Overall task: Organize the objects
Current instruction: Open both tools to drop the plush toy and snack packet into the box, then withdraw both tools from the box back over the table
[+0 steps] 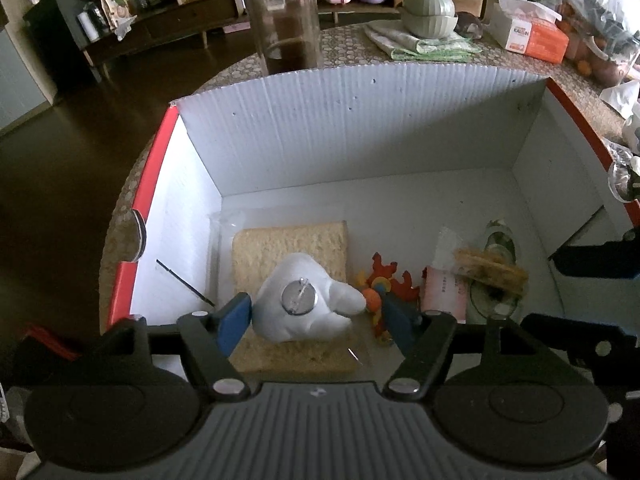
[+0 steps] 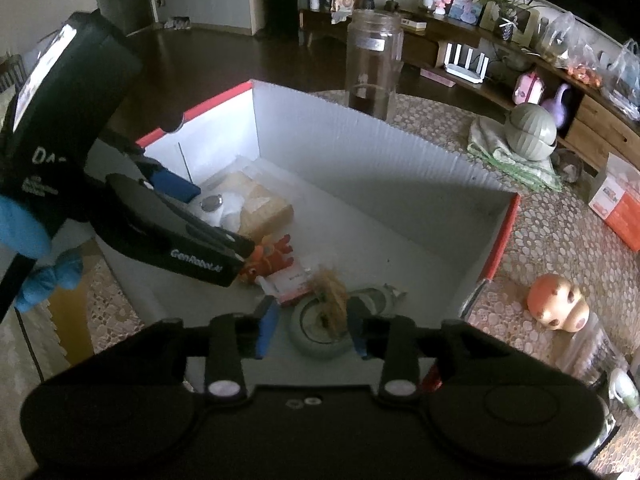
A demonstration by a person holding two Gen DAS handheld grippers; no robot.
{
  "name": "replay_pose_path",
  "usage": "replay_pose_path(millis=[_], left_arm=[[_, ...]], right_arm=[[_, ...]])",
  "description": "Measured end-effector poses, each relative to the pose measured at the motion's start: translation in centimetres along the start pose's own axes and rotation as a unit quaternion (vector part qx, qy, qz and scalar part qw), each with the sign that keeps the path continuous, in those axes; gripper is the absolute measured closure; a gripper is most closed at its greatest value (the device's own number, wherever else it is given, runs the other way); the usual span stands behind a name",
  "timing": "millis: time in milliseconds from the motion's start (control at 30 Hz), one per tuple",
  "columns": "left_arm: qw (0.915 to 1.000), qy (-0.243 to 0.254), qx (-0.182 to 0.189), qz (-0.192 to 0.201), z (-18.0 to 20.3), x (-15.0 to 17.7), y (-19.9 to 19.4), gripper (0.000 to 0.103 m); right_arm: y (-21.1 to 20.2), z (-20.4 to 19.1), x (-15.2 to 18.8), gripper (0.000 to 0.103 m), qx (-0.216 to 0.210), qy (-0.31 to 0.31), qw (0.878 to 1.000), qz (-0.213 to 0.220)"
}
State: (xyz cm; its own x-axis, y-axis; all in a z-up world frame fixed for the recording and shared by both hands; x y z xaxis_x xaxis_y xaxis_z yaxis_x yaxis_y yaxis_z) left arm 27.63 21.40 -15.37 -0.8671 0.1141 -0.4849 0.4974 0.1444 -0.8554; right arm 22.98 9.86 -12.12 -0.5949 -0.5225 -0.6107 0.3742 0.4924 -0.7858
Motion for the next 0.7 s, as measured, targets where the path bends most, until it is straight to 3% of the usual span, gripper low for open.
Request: replay_pose_path(millis=[700], left_arm=[[0.9972,-0.03,0.026,0.063,1.1,0.1,-7.7,0.031]], right_arm=[[-7.2,0.4,0.6,0.04,-0.011,0.01,0.998,0.062]])
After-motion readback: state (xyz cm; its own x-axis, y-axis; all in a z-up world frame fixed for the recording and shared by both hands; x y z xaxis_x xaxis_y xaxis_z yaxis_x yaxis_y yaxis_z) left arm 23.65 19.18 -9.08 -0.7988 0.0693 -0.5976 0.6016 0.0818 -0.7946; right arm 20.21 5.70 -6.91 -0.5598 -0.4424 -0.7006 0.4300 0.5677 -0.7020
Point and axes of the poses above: each gripper's, at about its wrist camera, not at the fingertips, and y roughly the way its jaws point, z to its right, x to its underside, the point moved 9 cm from there along y, roughly the way its jaws point, and after that the axes turned 5 degrees about -x, right-handed, at the moved point
